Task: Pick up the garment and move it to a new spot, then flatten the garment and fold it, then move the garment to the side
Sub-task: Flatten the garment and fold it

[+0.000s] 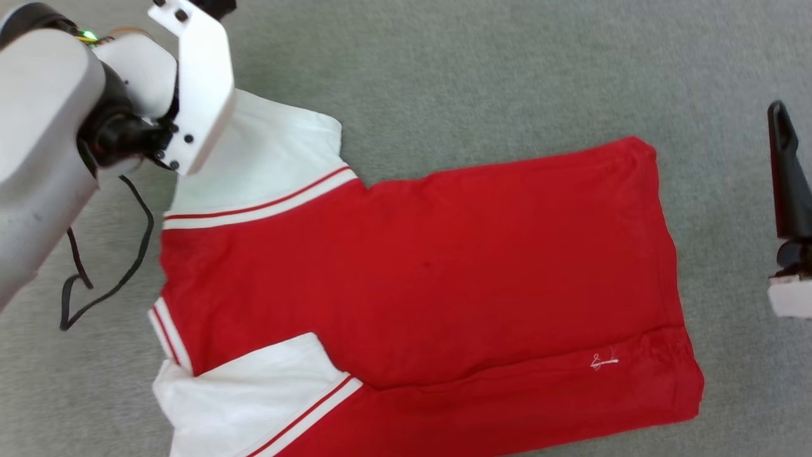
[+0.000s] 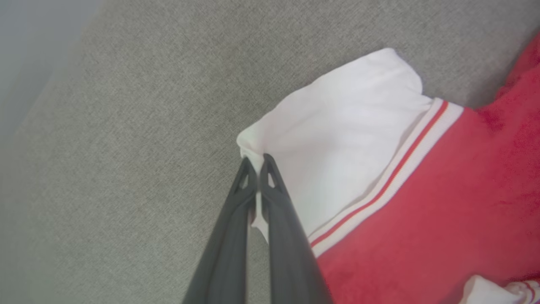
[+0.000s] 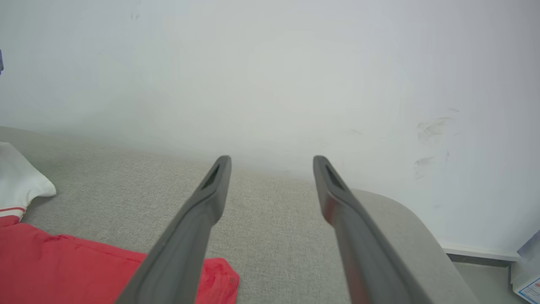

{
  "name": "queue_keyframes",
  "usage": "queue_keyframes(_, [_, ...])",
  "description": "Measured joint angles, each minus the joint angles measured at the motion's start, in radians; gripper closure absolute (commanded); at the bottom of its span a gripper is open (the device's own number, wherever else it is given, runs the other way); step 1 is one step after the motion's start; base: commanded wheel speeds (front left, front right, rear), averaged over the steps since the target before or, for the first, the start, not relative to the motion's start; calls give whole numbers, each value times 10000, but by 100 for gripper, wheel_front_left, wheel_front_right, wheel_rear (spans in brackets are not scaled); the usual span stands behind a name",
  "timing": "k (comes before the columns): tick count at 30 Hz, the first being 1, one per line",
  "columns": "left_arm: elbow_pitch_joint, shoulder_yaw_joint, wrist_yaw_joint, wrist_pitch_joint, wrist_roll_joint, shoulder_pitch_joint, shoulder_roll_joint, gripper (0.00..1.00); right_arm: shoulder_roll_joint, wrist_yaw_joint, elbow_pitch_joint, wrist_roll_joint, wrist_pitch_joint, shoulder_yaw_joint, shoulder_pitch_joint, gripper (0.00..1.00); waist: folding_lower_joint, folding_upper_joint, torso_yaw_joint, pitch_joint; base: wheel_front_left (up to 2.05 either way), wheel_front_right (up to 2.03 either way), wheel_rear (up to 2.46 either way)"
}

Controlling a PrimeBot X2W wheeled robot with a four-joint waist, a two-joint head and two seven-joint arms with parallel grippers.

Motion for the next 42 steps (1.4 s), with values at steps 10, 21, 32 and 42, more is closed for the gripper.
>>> queue_keyframes(10, [-1166, -357, -92, -775, 31, 407, 31, 100, -2949, 0, 675, 2360, 6169, 1927, -1970, 0, -1, 0, 690, -800, 0, 0, 0])
queue_keyframes(21, [-1570, -378, -94, -1195, 46, 233, -130, 100, -4683, 0, 1992, 4587, 10865, 4614, -4331, 0, 0, 0, 1156, -445, 0, 0, 0])
queue_keyframes(32, [-1812, -533, -96, -1576, 140, -214, -224, 100, -4345, 0, 3528, 4696, 11532, 5760, -5225, 0, 0, 0, 1727, 386, 0, 0, 0])
queue_keyframes(42, [-1659, -794, -98, -1965, 123, -306, -286, 100, -4558, -2, 3799, 4951, 10824, 6681, -5404, 100, -1, 0, 1941, 792, 0, 0, 0])
